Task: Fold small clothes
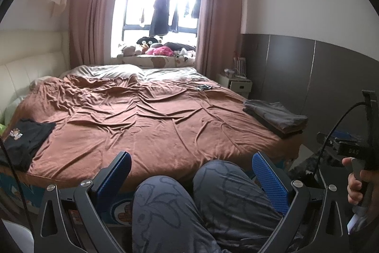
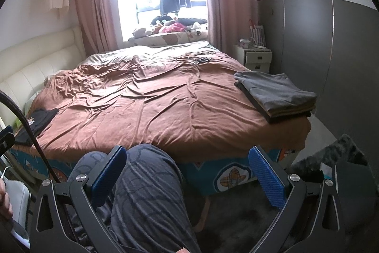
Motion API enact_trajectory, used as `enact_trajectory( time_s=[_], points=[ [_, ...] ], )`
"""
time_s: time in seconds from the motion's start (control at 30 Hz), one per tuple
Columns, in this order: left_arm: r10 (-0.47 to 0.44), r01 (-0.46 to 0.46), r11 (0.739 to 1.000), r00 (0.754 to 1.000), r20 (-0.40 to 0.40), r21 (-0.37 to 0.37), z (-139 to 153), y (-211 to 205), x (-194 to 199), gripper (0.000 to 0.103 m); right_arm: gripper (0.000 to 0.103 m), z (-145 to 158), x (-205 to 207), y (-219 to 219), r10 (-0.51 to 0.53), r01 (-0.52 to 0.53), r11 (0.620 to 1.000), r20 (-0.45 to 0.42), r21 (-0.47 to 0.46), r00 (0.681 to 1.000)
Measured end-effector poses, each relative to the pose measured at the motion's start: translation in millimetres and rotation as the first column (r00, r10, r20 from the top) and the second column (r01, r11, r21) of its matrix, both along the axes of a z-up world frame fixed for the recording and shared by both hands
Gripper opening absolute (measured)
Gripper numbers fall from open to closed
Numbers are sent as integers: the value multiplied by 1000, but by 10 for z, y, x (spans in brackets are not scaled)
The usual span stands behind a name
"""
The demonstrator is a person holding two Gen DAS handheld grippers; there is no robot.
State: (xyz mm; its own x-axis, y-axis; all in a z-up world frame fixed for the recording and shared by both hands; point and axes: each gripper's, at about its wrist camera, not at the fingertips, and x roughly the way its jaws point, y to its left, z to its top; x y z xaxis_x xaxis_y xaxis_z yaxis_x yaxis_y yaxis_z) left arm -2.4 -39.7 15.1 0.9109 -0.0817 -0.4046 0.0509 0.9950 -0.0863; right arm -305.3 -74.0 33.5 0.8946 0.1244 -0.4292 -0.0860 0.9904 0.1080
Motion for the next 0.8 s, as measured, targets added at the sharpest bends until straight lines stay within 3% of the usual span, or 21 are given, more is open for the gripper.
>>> enact_trajectory(
  time_s=[0.8],
  points=[
    [28, -27, 999, 999, 41, -23, 49, -11, -108, 103, 103, 64, -151, -8, 18, -18, 1000, 35, -13, 999]
  ],
)
